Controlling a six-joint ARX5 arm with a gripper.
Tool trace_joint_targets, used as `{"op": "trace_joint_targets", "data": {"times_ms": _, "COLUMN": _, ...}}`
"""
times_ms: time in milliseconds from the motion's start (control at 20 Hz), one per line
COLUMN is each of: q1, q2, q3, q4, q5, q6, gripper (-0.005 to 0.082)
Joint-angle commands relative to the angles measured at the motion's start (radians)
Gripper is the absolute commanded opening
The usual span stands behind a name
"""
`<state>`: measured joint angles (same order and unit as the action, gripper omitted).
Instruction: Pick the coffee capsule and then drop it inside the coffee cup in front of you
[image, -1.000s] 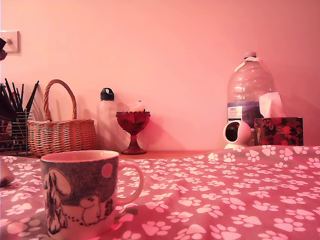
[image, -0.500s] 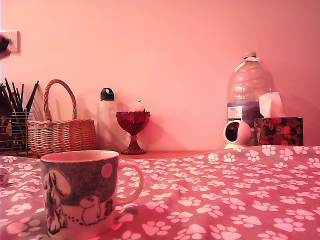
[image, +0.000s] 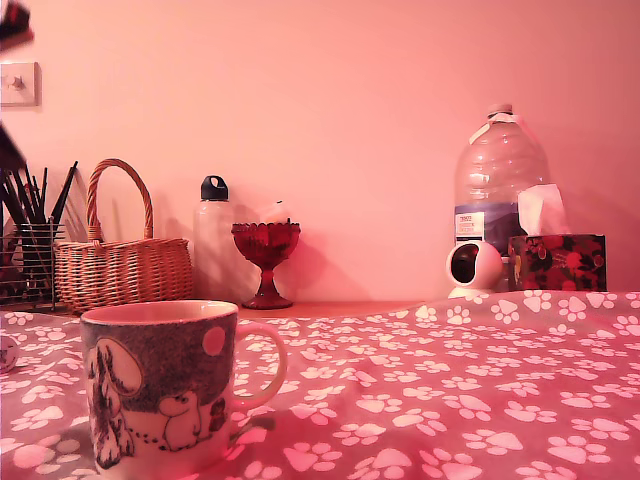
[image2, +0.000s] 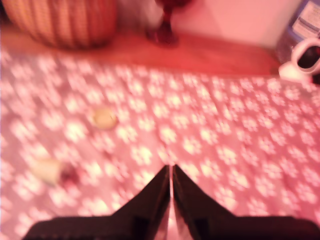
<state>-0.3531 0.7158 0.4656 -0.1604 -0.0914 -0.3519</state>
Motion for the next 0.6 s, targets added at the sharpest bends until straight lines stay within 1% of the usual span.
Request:
{"op": "trace_joint_targets", "data": {"times_ms": 0, "q1": 0.027, "q2": -0.011, "q3": -0.013, "q4": -0.008, "q5": 0.005, "q6": 0.024, "gripper": 0.0004}}
{"op": "trace_joint_targets", "data": {"times_ms": 50, "q1": 0.046, "q2": -0.011, "q3": -0.013, "q4": -0.008, "q5": 0.017, "q6": 0.043, "gripper": 0.0004}}
{"op": "trace_joint_targets", "data": {"times_ms": 150, "q1": 0.094, "q2": -0.011, "q3": -0.013, "q4": -0.008, "q5": 0.042, "q6": 0.057, "gripper": 0.0004}}
{"op": "trace_joint_targets", "data": {"times_ms": 450, "q1": 0.255, "q2": -0.011, "q3": -0.023, "q4": 0.002, "q5": 0.150, "q6": 0.068, "gripper": 0.0001}}
{"op": "trace_joint_targets", "data": {"times_ms": 550, "q1": 0.299, "q2": -0.011, "q3": -0.026, "q4": 0.002, "q5": 0.198, "q6": 0.072, "gripper": 0.0001}}
